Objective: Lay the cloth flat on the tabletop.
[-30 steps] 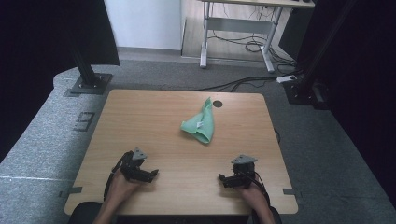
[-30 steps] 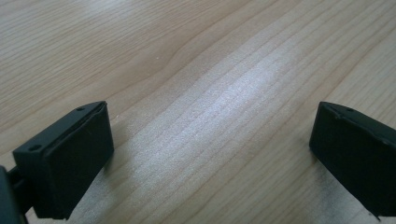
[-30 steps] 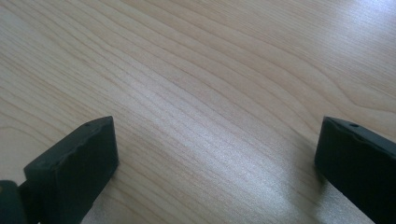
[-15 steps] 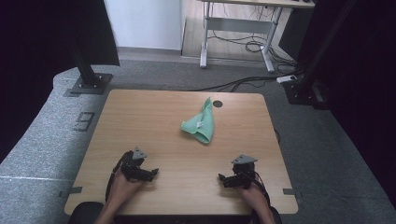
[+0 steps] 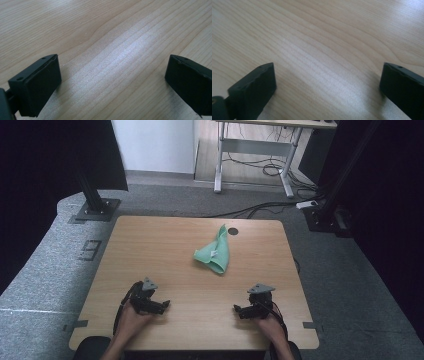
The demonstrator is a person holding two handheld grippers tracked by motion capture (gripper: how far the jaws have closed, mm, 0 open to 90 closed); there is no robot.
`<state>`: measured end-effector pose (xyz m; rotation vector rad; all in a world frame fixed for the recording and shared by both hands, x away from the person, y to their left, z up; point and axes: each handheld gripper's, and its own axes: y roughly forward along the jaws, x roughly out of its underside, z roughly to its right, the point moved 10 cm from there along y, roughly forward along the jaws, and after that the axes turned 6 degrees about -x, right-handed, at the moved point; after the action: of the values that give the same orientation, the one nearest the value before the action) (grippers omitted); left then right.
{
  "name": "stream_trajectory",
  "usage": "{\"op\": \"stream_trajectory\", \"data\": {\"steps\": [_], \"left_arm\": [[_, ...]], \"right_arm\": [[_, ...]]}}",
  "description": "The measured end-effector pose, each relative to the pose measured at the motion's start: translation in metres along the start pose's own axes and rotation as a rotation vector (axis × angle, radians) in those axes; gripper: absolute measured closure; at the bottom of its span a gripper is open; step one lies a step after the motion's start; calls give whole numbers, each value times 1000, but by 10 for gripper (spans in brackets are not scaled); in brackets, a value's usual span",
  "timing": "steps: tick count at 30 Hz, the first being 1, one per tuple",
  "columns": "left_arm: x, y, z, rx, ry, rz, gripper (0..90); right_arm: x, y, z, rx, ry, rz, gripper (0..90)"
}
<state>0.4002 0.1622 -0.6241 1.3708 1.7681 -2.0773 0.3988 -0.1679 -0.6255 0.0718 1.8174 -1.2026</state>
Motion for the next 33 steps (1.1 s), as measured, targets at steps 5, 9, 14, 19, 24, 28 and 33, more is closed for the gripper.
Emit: {"op": "stream_trajectory", "data": {"steps": [5, 9, 14, 19, 24, 28, 33], "left_arm": [[0, 0, 0, 0, 0, 0, 3], [0, 0, 0, 0, 0, 0, 3], [0, 0, 0, 0, 0, -1, 3], [0, 0, 0, 0, 1, -1, 3], [0, 0, 0, 0, 0, -1, 3], [0, 0, 0, 0, 0, -1, 3], [0, 0, 0, 0, 0, -1, 3]], "right_arm": [[-8, 0, 4, -4, 25, 17, 41], [-15, -2, 5, -17, 32, 31, 43], [-24, -1, 6, -26, 27, 27, 51], [-34, 2, 7, -28, 15, 21, 63], [-45, 5, 8, -33, 14, 24, 63], [-54, 8, 9, -38, 11, 27, 73], [-64, 11, 8, -41, 3, 33, 117]]}}
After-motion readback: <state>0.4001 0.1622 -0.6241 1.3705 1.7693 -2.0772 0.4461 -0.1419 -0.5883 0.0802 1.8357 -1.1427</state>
